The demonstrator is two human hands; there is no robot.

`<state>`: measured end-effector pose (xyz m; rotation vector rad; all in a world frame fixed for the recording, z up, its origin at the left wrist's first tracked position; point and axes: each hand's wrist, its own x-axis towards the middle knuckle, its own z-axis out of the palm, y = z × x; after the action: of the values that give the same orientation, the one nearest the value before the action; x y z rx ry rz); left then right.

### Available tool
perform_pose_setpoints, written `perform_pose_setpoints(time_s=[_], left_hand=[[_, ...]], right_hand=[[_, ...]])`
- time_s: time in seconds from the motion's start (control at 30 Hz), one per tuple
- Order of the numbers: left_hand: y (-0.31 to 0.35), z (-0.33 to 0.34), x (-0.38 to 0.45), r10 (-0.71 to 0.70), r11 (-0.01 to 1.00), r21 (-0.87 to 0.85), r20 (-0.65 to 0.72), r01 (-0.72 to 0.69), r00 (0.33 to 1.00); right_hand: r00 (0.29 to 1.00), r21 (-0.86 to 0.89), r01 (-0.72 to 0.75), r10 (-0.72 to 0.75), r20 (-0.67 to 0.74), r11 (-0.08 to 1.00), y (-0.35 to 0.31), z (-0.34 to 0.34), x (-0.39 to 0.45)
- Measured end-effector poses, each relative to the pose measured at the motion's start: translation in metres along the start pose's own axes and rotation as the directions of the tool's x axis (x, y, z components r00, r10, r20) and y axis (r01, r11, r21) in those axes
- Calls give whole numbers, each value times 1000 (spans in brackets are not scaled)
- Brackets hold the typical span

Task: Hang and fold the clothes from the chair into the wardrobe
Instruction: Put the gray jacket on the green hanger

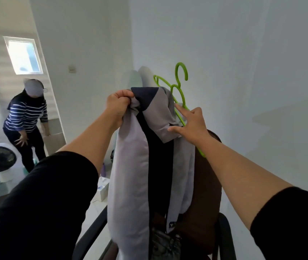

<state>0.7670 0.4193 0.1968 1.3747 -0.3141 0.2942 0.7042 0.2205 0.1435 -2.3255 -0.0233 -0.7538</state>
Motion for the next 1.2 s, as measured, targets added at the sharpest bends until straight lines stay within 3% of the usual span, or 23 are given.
perform_pose_setpoints(time_s=[0.17, 0.3, 0.4, 0.5, 0.57, 0.63, 0.67, 0.73, 0.83, 0.9, 1.0, 1.2], left_hand=[[17, -12, -24, 22, 999, -49, 101, -17, 995], [21, -14, -39, 14, 997, -72, 100, -7, 995], [18, -26, -46, 3, 977, 214, 31, -9, 1000], [18, -39, -61, -12, 711, 695, 161, -105, 987], [18, -39, -79, -199, 604, 786, 305, -128, 931], [16, -28, -99, -419, 646, 761, 417, -58, 807], [12, -20, -107, -465, 677, 734, 478, -48, 745], [3, -3, -120, -408, 726, 675, 574, -129, 710], [2, 13, -138, -214, 658, 706, 510, -263, 833], [2, 15, -145, -123, 686, 694, 408, -219, 905], [11, 16, -151, -70, 747, 648, 296, -147, 953], [36, 17, -161, 16, 847, 520, 173, -105, 985]], right_hand=[[1000, 34, -12, 12, -6, 999, -29, 2, -27], [1000, 22, -4, 4, -24, 1000, -48, 7, -40], [999, -15, 28, -29, -41, 999, -52, 5, -42], [998, -62, 28, -31, -56, 998, -60, -11, -48], [998, -63, 50, -53, -38, 997, -61, -20, -51], [997, -71, 71, -72, -5, 995, -65, -26, -58], [996, -77, 83, -82, 16, 994, -67, -29, -63], [993, -81, 106, -103, 50, 991, -69, -33, -73], [990, -50, 128, -125, 61, 990, -67, -45, -83], [993, 36, 82, -85, 86, 996, -63, -56, -93], [991, 136, -3, -15, 130, 991, -51, -69, -114], [972, 121, -134, 107, 210, 984, -14, -68, -152]])
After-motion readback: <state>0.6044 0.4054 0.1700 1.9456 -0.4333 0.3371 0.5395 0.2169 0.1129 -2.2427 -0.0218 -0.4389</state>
